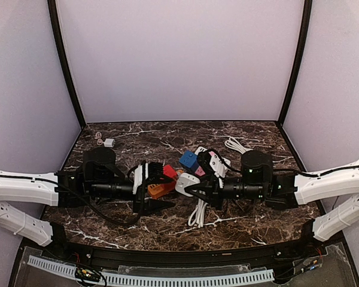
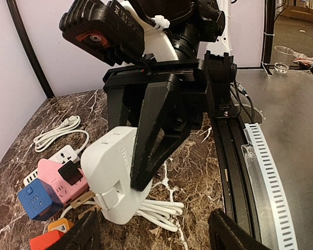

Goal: Pull the plug off the socket

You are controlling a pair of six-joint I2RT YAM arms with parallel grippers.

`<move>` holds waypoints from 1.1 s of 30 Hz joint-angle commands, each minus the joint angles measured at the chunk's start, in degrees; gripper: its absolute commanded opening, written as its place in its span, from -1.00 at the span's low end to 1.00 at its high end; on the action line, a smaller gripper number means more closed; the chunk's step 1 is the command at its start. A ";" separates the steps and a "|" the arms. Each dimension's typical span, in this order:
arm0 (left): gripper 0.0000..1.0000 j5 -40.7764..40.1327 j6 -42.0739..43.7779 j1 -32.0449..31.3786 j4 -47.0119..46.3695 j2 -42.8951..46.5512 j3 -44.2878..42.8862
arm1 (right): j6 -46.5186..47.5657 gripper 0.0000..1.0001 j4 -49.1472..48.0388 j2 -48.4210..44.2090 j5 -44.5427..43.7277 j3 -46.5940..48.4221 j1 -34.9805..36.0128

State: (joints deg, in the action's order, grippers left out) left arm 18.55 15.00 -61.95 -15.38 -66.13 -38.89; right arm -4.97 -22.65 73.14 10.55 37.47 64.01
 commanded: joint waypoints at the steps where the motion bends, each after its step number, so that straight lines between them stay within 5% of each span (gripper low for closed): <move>1: 0.43 0.54 0.04 -0.44 -0.55 -0.20 -1.54 | -0.24 -1.00 -1.46 0.29 1.03 1.46 -0.21; 24: 0.45 3.72 -1.63 -0.54 -1.01 -3.08 -3.09 | 2.25 -1.00 -2.31 -1.93 6.15 0.93 0.77; 33: 0.32 9.73 -2.73 -0.54 0.99 -3.26 -4.15 | 4.55 -1.00 -1.01 -2.39 8.62 1.35 0.94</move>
State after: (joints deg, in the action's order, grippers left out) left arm 23.49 13.30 -62.26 -16.47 -69.23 -41.28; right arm -1.98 -22.59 72.14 17.06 37.58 64.47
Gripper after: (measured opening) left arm 0.682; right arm 0.142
